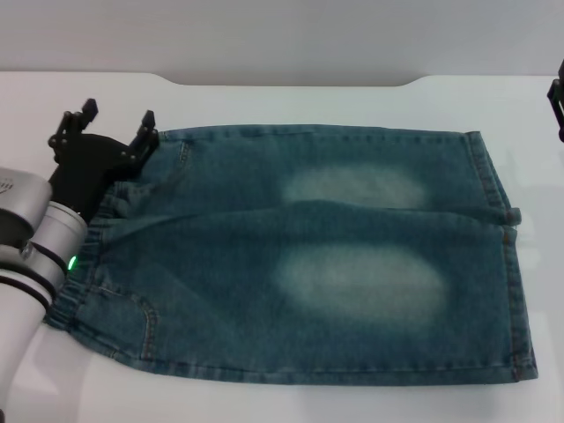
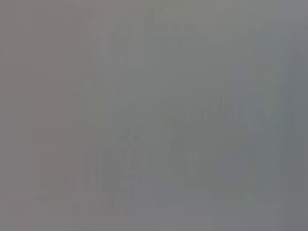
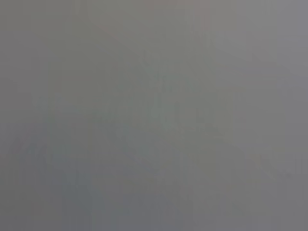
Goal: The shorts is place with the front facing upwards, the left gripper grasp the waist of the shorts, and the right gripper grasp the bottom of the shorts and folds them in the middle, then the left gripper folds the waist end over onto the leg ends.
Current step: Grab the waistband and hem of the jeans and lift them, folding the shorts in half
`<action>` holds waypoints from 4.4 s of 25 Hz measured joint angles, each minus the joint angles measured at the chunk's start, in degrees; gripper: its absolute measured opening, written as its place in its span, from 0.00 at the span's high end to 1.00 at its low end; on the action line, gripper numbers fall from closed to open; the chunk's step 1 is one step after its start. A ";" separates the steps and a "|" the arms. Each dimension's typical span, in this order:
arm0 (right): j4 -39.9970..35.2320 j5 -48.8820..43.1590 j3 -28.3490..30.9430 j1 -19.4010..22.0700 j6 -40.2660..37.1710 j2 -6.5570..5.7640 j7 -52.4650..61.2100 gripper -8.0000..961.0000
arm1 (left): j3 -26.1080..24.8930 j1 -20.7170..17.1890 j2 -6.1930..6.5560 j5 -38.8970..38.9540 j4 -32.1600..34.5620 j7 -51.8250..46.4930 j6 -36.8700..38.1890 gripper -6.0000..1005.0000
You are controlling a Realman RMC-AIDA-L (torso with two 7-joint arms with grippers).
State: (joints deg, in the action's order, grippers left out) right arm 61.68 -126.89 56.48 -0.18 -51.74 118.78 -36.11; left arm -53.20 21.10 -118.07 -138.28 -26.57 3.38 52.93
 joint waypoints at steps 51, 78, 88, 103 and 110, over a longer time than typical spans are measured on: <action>11.52 0.36 9.07 2.68 22.13 -0.88 3.45 0.20 | -4.67 -5.17 6.78 -4.14 -23.49 -2.39 -21.38 0.22; 39.32 3.08 52.09 1.06 107.42 0.10 9.31 0.20 | -35.10 -11.00 0.39 -18.94 -70.09 16.17 -105.58 0.22; 38.16 8.63 55.27 5.42 111.82 0.31 9.29 0.20 | -38.08 -9.84 0.15 -25.52 -72.84 12.43 -124.53 0.22; 33.79 8.70 54.31 5.97 120.59 0.36 12.52 0.20 | -39.12 -6.37 0.11 -26.78 -71.35 10.37 -140.29 0.22; 35.97 7.80 55.80 5.56 126.34 0.20 14.34 0.20 | -38.78 -4.57 0.12 -26.78 -68.65 10.30 -142.02 0.22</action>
State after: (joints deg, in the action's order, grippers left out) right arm 97.65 -119.08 112.28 5.39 74.60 118.97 -21.77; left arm -91.97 16.53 -117.95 -165.07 -95.21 13.68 -89.09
